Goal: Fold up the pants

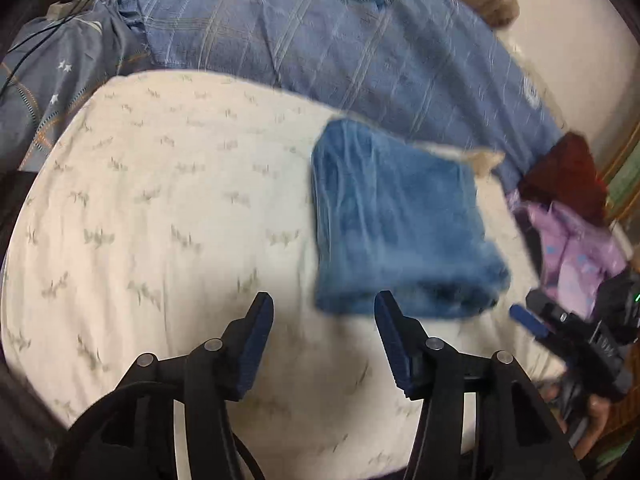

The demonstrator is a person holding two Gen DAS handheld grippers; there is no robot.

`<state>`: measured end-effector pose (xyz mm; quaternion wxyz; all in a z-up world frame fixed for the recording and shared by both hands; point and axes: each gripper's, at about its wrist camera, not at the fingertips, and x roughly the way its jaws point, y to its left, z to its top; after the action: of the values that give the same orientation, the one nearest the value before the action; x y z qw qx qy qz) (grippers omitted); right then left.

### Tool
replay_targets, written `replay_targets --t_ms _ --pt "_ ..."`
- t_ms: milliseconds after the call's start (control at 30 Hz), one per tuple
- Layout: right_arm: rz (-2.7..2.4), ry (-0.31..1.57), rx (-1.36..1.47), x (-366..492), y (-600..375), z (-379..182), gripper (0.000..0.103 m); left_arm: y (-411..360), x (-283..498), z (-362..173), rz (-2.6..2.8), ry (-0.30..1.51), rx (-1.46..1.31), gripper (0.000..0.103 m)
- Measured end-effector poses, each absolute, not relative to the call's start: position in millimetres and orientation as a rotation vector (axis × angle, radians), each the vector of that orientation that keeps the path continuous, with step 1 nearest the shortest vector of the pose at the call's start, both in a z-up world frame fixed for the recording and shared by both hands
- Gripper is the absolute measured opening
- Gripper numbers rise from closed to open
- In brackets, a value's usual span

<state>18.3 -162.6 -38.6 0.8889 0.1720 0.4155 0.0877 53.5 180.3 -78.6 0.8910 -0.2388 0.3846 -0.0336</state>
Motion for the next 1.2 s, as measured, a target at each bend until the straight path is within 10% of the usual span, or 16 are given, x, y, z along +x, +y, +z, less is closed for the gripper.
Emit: replay_targets --t_ms 367,400,500,1200 --pt "0.004 0.955 0.059 40.5 -132.3 -72.0 0.055 142.2 90.6 -88.8 -0.037 0.821 -0.381 0.025" --pt "0.02 0.949 0.077 40.5 -133.1 -71.2 0.031 141.2 92.1 -90.4 -0.03 0.813 -0.377 0.021" --pt "0.026 0.92 0.066 32.5 -130.2 -62.4 0.017 142.2 86.5 -83.5 -0.053 0.776 -0.376 0.006" --pt "-0.001 0.97 0.097 30.8 -130.8 -72.4 0.023 123.8 72.8 -88.0 0.031 0.79 -0.255 0.01"
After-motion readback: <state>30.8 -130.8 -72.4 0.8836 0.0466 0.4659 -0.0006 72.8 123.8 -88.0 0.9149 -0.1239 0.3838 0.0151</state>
